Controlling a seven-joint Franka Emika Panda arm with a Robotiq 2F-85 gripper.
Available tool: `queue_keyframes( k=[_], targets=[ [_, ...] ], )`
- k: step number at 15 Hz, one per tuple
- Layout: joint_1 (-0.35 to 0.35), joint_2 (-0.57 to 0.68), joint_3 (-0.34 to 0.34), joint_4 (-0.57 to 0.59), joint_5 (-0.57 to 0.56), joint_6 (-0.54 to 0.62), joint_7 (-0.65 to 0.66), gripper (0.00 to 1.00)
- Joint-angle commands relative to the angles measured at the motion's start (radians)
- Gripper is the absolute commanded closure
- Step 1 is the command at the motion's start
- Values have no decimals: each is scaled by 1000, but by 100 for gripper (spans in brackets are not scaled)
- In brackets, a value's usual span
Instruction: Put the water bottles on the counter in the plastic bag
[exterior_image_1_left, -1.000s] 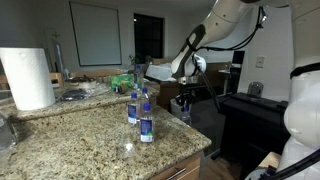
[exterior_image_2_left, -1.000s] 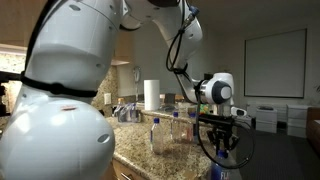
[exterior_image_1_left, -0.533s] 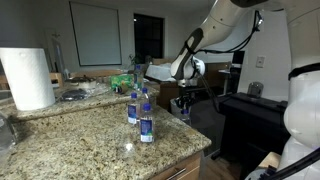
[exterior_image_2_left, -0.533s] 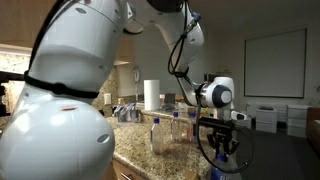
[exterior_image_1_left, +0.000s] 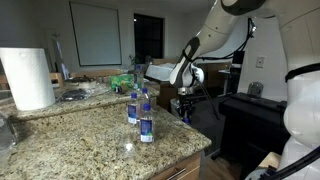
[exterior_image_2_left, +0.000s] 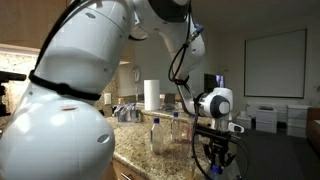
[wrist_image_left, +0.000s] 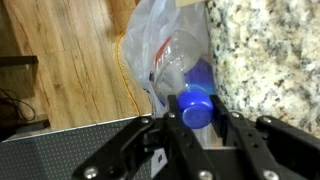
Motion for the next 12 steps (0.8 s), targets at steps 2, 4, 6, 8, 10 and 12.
queue_keyframes(
  k=[2,4,6,8,10,12],
  targets=[
    [-5,-12,15,-13,22,-9,6,34],
    [-6,-20,6,-13,17,-11,10,23],
    [-8,-47,4,-22,18,-21,3,10],
    [3,-94,1,-29,3,-35,8,2],
    [22,-167,14,-29,-7,-35,13,0],
    [42,-236,41,-20,6,-2,-6,0]
  ],
)
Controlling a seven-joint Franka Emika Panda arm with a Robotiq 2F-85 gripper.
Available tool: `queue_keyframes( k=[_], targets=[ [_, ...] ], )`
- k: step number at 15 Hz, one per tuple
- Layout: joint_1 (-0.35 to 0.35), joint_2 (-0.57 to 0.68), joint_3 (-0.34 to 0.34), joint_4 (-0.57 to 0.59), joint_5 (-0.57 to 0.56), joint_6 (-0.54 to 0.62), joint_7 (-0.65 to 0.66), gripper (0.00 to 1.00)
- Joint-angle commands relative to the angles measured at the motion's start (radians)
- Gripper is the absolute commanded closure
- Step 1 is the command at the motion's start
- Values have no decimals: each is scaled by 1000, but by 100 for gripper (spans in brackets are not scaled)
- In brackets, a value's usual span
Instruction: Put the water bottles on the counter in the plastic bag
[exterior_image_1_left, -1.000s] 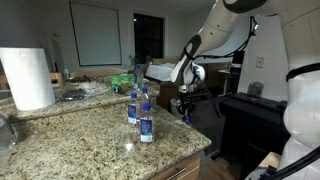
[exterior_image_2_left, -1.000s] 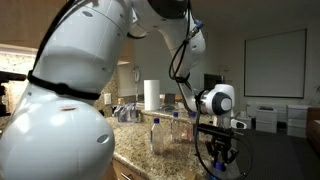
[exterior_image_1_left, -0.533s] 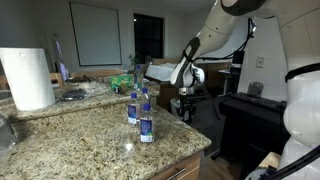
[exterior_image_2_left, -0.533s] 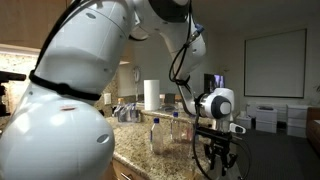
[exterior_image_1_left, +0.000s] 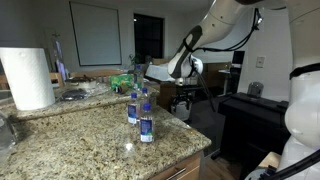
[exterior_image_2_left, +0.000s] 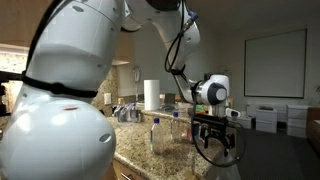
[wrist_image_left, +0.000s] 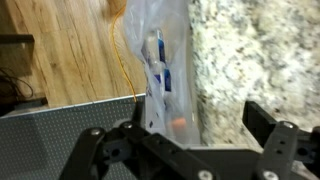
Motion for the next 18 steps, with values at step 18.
queue_keyframes(
  k=[18],
  targets=[
    [147,-102,143,286,-21,-109,-79,0]
  ],
)
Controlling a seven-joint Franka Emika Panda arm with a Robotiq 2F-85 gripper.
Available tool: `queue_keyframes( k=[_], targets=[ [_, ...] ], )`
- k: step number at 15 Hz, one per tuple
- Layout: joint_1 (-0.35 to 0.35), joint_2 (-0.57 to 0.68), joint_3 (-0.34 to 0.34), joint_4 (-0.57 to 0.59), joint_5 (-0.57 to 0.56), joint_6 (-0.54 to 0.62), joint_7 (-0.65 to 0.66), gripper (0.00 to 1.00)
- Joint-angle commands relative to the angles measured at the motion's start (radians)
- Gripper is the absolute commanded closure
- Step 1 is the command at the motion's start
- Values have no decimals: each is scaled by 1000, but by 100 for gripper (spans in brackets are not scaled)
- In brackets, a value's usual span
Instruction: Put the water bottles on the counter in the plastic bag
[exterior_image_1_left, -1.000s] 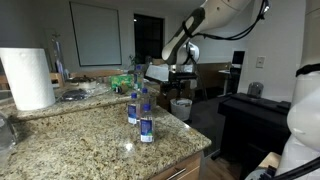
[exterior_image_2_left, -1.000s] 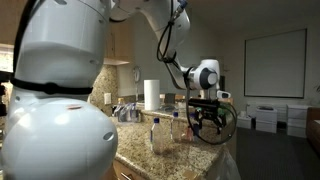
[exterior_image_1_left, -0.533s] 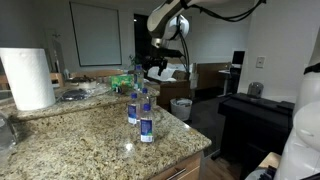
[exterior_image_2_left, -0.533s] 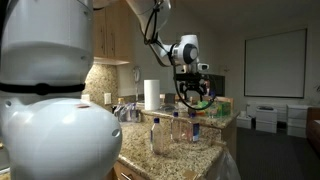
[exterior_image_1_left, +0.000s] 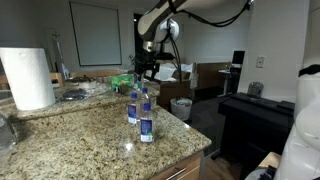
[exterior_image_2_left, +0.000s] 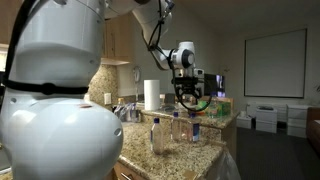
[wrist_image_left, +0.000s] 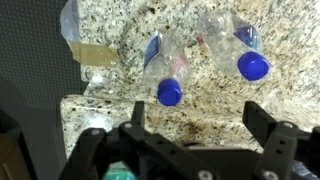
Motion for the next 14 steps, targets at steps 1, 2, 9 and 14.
queue_keyframes(
  k=[1,2,9,14],
  targets=[
    [-10,52,1,39,-7,-16,-56,0],
    [-8,62,-2,35,-20,11,-47,0],
    [-5,124,-14,53,-66,33,-23,0],
    [-2,158,-16,64,-72,87,-14,33]
  ],
)
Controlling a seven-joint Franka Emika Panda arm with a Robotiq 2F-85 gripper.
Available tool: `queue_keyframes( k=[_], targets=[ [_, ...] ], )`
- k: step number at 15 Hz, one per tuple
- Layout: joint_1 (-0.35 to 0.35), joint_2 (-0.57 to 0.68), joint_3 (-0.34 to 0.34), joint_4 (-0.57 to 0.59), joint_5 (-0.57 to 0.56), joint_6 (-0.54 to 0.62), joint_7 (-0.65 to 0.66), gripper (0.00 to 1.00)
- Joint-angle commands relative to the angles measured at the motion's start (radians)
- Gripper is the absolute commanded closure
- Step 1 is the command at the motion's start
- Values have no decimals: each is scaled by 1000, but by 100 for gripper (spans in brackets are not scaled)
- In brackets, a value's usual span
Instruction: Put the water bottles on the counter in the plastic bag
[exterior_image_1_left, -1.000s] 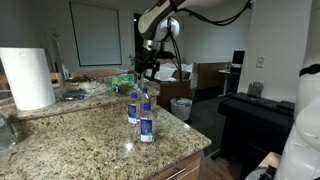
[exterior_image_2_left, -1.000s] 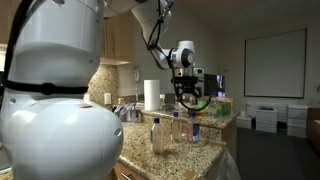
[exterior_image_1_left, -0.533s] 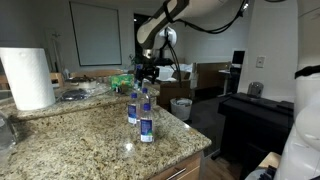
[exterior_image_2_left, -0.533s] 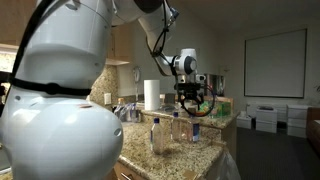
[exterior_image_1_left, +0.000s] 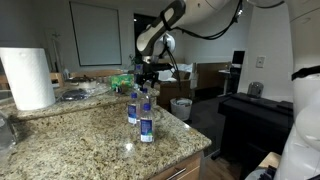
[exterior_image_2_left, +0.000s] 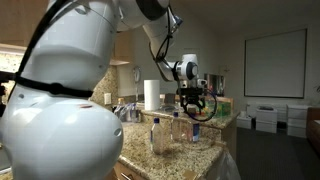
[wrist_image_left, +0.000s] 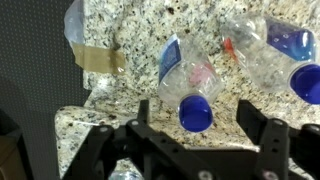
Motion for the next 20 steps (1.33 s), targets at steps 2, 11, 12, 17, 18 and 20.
queue_keyframes(
  k=[2,11,12,17,18,20],
  targets=[
    [0,31,-1,23,-26,40,6,47],
    [-7,31,5,18,-14,46,-13,91],
    [-8,25,4,14,-14,44,-14,91],
    [-13,-27,-14,-3,-35,-56,-4,90],
    [-21,-51,-19,-18,-34,-78,-19,90],
    [-28,-88,-36,-35,-51,-107,-18,90]
  ],
)
